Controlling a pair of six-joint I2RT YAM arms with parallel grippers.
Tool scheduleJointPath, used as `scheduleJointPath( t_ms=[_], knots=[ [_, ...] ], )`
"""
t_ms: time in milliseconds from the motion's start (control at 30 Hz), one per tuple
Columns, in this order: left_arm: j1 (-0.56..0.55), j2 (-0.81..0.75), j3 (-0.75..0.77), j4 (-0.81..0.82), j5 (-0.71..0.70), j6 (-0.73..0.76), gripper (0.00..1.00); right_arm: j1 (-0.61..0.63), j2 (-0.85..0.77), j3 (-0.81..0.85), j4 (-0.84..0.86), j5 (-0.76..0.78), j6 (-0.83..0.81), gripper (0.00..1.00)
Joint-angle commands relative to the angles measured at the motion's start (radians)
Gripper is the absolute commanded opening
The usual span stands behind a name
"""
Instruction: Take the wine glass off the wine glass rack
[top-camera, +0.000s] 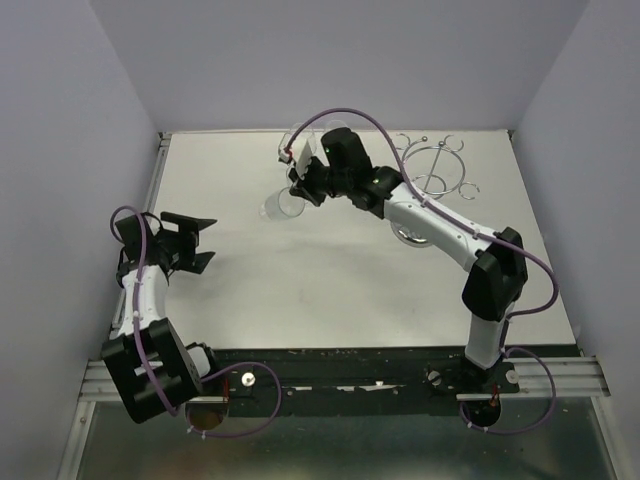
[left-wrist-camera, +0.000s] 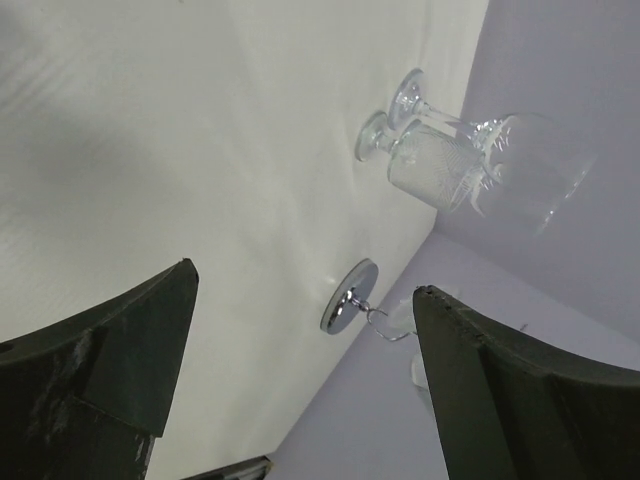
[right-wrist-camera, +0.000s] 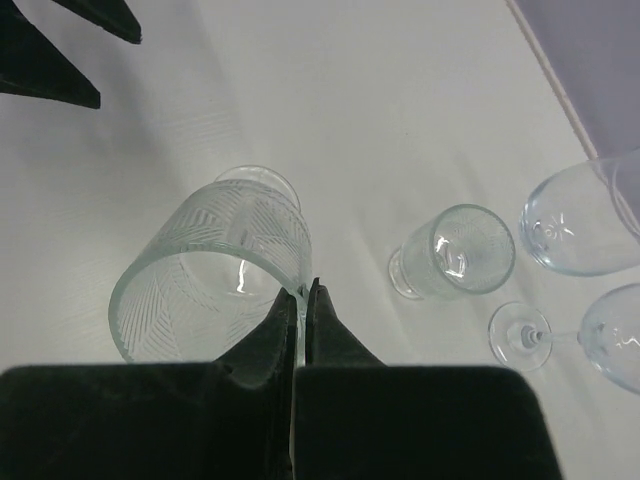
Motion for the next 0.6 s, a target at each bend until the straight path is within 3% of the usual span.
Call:
scheduleJointPath(
  t_ms=[0, 133, 300, 567],
  knots=[
    [0.044, -0.055, -0.002, -0.074, -0.135, 0.206, 0.99, -0.042, -0.022, 0.166, -0.324, -0.07, 0.016, 0.01],
    [0.05, -0.087, -0.023, -0.065, -0.174, 0.237, 0.99, -0.068, -0.005, 0.248, -0.478, 0.002, 0.028, 0.01],
    [0.073, -0.112, -0.045, -0.056, -0.177, 0.226, 0.99, -0.127, 0.013, 0.253, -0.544, 0.059, 0.038, 0.01],
    [0.079, -0.155, -0.046, -0.099, -0.166, 0.272, 0.99, -0.232, 0.176, 0.404, -0.622, 0.105, 0.065, 0.01]
  ],
)
